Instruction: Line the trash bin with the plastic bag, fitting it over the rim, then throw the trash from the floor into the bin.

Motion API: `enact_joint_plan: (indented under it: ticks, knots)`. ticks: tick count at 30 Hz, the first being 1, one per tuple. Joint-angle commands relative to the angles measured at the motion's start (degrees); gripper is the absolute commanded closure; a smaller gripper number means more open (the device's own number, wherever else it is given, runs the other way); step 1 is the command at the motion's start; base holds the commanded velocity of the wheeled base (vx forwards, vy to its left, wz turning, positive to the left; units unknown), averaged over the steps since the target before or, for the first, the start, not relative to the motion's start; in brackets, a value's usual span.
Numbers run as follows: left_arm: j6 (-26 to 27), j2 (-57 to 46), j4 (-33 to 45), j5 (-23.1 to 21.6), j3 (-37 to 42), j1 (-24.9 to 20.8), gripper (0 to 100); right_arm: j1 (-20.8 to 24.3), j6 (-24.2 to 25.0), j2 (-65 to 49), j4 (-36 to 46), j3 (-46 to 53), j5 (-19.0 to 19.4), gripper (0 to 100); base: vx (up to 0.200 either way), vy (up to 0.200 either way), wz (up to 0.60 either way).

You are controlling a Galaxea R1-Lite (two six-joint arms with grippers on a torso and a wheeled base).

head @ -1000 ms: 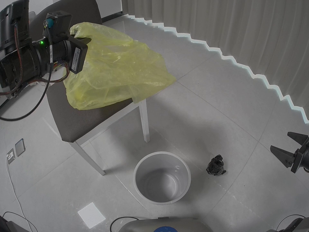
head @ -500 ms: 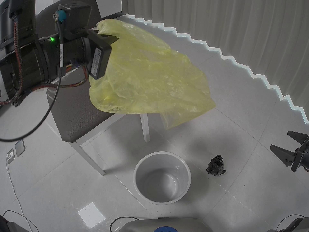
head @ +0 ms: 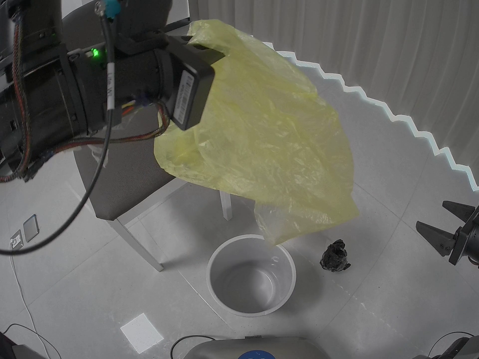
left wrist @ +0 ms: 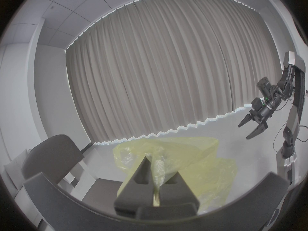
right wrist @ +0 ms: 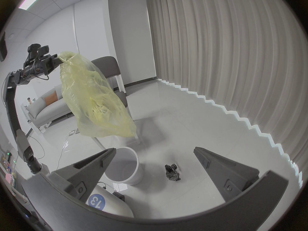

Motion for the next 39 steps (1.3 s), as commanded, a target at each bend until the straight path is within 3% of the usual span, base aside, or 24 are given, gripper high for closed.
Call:
enact_joint_plan:
  ticks: [1, 7, 17, 19, 28, 39]
  knots:
    - [-0.04, 0.59, -0.37, -0.11, -0.12, -1.36, 100, 2.12, 0.14, 0.33, -0.05, 0.4, -0.03, 0, 0.0, 0.0, 0.0]
    - [-0.04, 0.59, -0.45, -0.11, -0.29, -3.03, 100, 7.66, 4.62, 3.76, -2.07, 0.76, -0.91, 0, 0.0, 0.0, 0.0]
    - [-0.12, 0.32, -0.89, -0.11, -0.47, -4.44, 100, 7.92, 7.61, 9.91, -9.46, 2.07, -2.84, 0, 0.0, 0.0, 0.0]
    - [-0.12, 0.32, -1.6, -0.29, -0.47, -5.58, 100, 8.1, 9.1, 12.81, -12.36, 1.9, -5.13, 0, 0.0, 0.0, 0.0]
    - [-0.12, 0.06, -2.56, -0.38, 0.24, -6.64, 100, 9.68, 16.49, 17.73, -17.01, 0.4, -6.36, 0, 0.0, 0.0, 0.0]
    - [-0.12, -0.2, -3.0, -0.38, 1.03, -6.64, 100, 12.14, 19.12, 21.6, -21.32, 1.2, -6.36, 0, 0.0, 0.0, 0.0]
